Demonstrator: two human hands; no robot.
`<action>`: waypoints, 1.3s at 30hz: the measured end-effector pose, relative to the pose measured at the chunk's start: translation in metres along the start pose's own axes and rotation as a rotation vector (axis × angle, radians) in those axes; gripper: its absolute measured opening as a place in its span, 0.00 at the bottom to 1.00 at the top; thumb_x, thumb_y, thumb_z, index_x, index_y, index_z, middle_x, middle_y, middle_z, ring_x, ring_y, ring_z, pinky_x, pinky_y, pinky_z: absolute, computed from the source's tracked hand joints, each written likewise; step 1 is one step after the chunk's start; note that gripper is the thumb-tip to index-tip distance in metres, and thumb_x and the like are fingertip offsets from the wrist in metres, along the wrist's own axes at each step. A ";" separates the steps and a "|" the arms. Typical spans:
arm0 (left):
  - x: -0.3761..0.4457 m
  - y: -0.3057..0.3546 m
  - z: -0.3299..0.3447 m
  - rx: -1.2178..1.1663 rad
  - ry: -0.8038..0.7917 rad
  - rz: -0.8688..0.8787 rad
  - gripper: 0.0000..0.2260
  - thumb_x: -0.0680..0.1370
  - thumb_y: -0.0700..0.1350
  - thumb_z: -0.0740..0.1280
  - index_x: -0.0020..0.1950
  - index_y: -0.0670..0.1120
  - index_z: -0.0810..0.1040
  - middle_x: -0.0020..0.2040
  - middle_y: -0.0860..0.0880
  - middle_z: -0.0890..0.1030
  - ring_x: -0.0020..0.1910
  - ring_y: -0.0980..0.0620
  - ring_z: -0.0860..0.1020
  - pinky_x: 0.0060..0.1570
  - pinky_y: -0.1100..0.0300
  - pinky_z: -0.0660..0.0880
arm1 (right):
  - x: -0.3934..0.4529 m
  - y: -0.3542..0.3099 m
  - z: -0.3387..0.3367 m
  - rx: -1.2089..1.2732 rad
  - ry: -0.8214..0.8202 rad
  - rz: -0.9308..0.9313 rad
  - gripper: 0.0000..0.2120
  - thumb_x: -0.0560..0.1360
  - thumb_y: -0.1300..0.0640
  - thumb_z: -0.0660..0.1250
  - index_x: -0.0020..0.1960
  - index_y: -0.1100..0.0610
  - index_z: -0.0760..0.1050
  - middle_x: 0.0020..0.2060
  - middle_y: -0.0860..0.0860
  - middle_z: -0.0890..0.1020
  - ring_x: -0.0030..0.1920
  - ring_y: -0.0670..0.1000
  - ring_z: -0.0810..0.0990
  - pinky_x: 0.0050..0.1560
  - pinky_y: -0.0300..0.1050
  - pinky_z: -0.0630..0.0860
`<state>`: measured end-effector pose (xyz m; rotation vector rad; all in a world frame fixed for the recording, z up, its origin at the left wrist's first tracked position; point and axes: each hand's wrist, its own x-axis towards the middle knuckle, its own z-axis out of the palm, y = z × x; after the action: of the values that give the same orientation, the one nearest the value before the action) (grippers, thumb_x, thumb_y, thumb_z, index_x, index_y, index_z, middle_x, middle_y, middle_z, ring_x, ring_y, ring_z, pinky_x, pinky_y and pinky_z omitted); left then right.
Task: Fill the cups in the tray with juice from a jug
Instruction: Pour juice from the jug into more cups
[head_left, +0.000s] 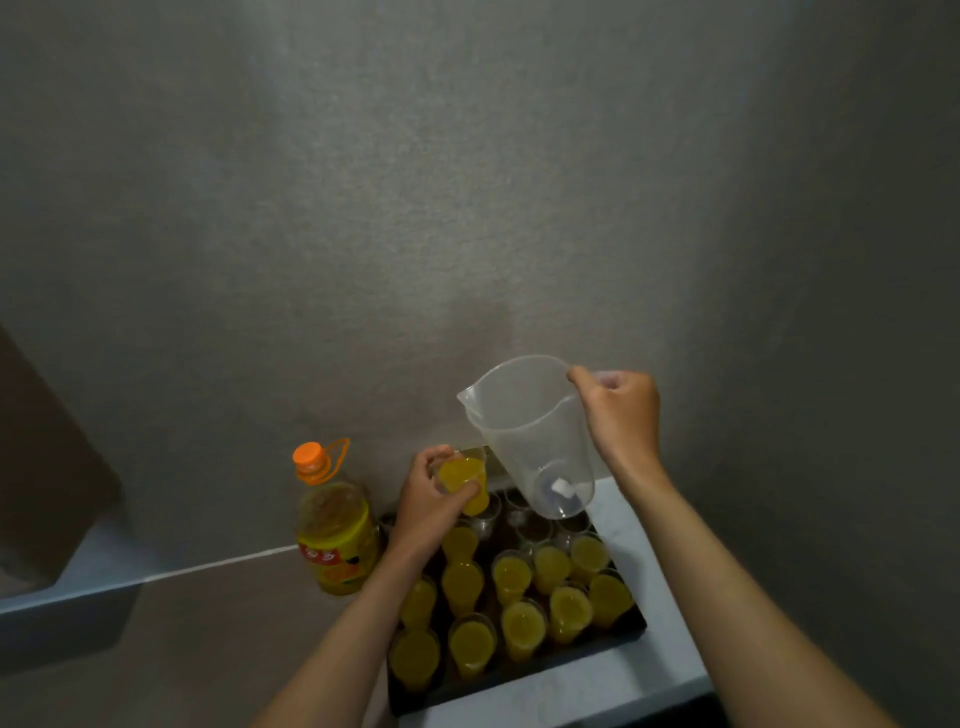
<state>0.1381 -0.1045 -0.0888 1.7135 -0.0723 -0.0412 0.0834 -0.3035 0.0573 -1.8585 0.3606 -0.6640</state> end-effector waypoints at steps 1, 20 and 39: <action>0.003 0.002 0.004 0.045 -0.020 0.003 0.21 0.71 0.39 0.77 0.58 0.54 0.73 0.61 0.49 0.80 0.55 0.54 0.81 0.46 0.66 0.76 | -0.002 0.006 -0.001 0.029 0.021 0.025 0.22 0.77 0.53 0.70 0.26 0.53 0.68 0.21 0.47 0.67 0.25 0.49 0.65 0.32 0.44 0.64; 0.077 -0.068 0.046 0.546 -0.438 0.041 0.32 0.68 0.48 0.79 0.66 0.47 0.67 0.66 0.49 0.76 0.67 0.52 0.74 0.62 0.45 0.77 | -0.029 0.077 0.014 0.240 0.273 0.223 0.22 0.78 0.57 0.70 0.27 0.58 0.70 0.22 0.51 0.72 0.26 0.49 0.68 0.31 0.45 0.71; 0.119 -0.129 0.063 1.105 -0.739 0.292 0.37 0.60 0.69 0.71 0.66 0.58 0.70 0.69 0.54 0.68 0.64 0.50 0.67 0.60 0.48 0.75 | -0.018 0.102 0.017 0.198 0.265 0.234 0.22 0.79 0.59 0.69 0.27 0.57 0.69 0.21 0.48 0.69 0.25 0.49 0.68 0.30 0.43 0.71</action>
<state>0.2552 -0.1567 -0.2234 2.6706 -1.0544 -0.4918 0.0855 -0.3192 -0.0462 -1.5155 0.6506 -0.7570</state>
